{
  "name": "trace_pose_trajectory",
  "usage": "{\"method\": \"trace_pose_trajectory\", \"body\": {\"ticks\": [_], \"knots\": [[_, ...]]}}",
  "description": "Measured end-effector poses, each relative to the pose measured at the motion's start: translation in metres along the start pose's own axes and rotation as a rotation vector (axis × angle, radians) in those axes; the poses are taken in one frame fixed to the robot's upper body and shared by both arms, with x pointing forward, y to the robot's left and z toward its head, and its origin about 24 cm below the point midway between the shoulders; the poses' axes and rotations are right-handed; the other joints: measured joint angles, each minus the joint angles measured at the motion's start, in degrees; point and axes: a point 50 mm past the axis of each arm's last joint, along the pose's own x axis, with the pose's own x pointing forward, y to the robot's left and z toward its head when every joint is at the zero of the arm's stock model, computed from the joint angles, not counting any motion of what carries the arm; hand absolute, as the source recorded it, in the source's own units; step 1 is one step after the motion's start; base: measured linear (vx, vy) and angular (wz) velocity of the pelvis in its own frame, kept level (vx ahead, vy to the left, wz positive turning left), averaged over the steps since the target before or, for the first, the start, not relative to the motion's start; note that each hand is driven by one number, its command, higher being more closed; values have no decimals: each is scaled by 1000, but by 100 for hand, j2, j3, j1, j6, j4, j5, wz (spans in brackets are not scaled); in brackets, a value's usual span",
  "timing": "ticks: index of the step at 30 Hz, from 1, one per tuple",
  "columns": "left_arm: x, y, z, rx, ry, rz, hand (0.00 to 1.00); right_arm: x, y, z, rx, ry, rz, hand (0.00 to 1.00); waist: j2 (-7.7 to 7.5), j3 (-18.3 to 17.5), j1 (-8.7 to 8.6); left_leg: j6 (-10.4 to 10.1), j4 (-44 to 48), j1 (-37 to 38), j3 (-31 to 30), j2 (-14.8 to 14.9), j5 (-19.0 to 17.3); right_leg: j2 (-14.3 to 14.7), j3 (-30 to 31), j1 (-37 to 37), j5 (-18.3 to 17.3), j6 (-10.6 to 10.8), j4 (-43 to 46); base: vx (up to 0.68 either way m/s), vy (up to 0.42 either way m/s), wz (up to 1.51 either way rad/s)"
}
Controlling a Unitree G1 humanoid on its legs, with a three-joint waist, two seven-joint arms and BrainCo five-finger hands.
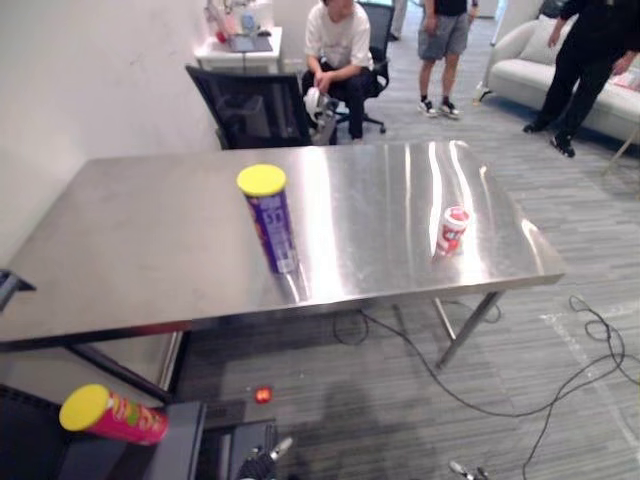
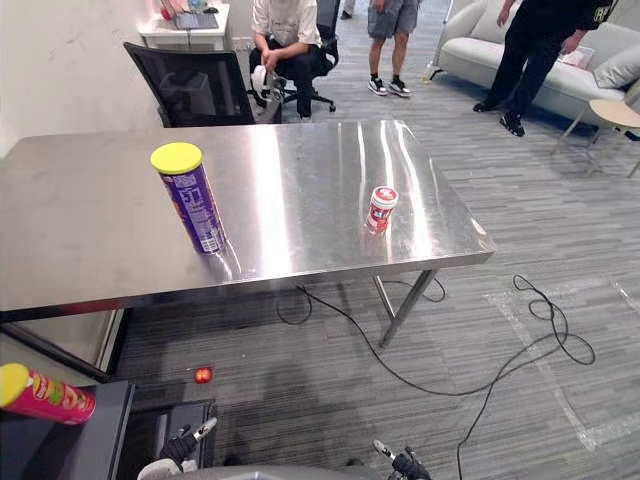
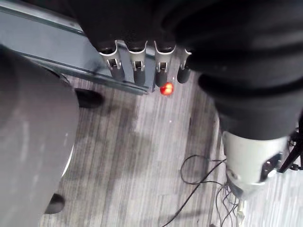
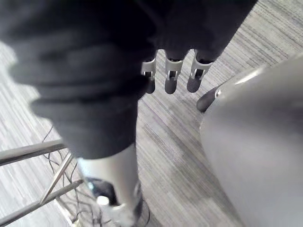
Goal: Put the gum and the chips on the shelf.
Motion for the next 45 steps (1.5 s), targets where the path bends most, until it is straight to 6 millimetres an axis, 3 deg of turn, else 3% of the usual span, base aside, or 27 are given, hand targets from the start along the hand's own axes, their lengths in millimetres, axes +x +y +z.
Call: {"method": "trace_pose_trajectory", "body": {"ticks": [5,6,7,17,20,24,29,31,34,35,37,38,41,45], "knots": [[-1,-6,-5,-10,15,-9,0,0,-10,3,-76,4,-16,0,108,-64,7,-24,0,-64,-292,21,26,32,-301,216,-5,-12,-162,18,-28,33],[-1,-5,-5,-12,13,-8,0,0,-10,2,-77,10,-19,0,99,-63,11,-31,0,-66,-300,23,29,39,-313,249,5,-8,-202,32,0,6],[1,3,0,-45,2,20,0,2,-7,-4,-92,62,-27,0,-21,209,-41,-93,-8,299,-138,-34,-136,1,-284,748,82,-9,-574,24,0,3],[1,2,0,-43,3,16,0,1,-10,-4,-73,62,-37,0,2,222,-41,-93,-6,286,-158,-35,-135,2,-342,753,83,-9,-574,0,0,1],[1,1,1,-36,2,10,0,0,-16,-7,-1,62,-61,0,23,239,-39,-93,-2,286,-153,-35,-135,2,-346,752,84,-9,-574,0,0,0],[1,2,0,-63,3,11,0,-6,-38,-11,182,45,-148,0,27,272,-39,-94,29,285,-137,-29,-136,5,-346,743,88,-9,-572,0,0,0],[1,7,1,-88,2,30,0,-11,-64,-1,352,-24,-247,0,2,310,-37,-90,30,284,-32,-15,-150,5,-263,646,91,-10,-512,-2,1,-10],[1,8,2,-96,-5,37,0,-12,-73,16,407,-106,-275,0,-12,322,-41,-87,31,285,49,-17,-169,2,-165,558,91,-10,-467,-18,15,-24],[0,12,0,-115,-7,50,0,-17,-87,59,448,-294,-308,0,-29,331,-70,-95,31,292,165,-16,-193,0,-65,498,107,-12,-465,-6,20,-19],[-1,13,-1,-117,-13,51,0,-27,-96,93,485,-452,-320,0,-30,331,-107,-91,31,289,197,-18,-205,0,-15,454,110,-7,-453,7,14,-14],[-2,13,-3,-116,-9,53,0,-40,-103,127,514,-615,-324,0,-27,329,-167,-90,32,291,199,-19,-210,-1,-15,454,112,-3,-451,16,9,-7],[-2,13,-3,-113,-8,50,0,-58,-108,162,523,-786,-321,0,20,301,-180,-91,32,293,208,-15,-212,2,-15,442,114,-1,-440,20,5,-3],[-2,9,-2,-88,-14,35,0,-94,-105,216,496,-1052,-311,0,34,289,-173,-91,33,287,207,6,-211,22,-28,374,116,2,-359,7,2,-5],[-1,4,1,-41,-25,8,0,-108,-90,245,431,-1156,-321,0,28,280,-166,-88,34,284,177,0,-209,14,-66,372,126,16,-325,-8,6,3]]}}
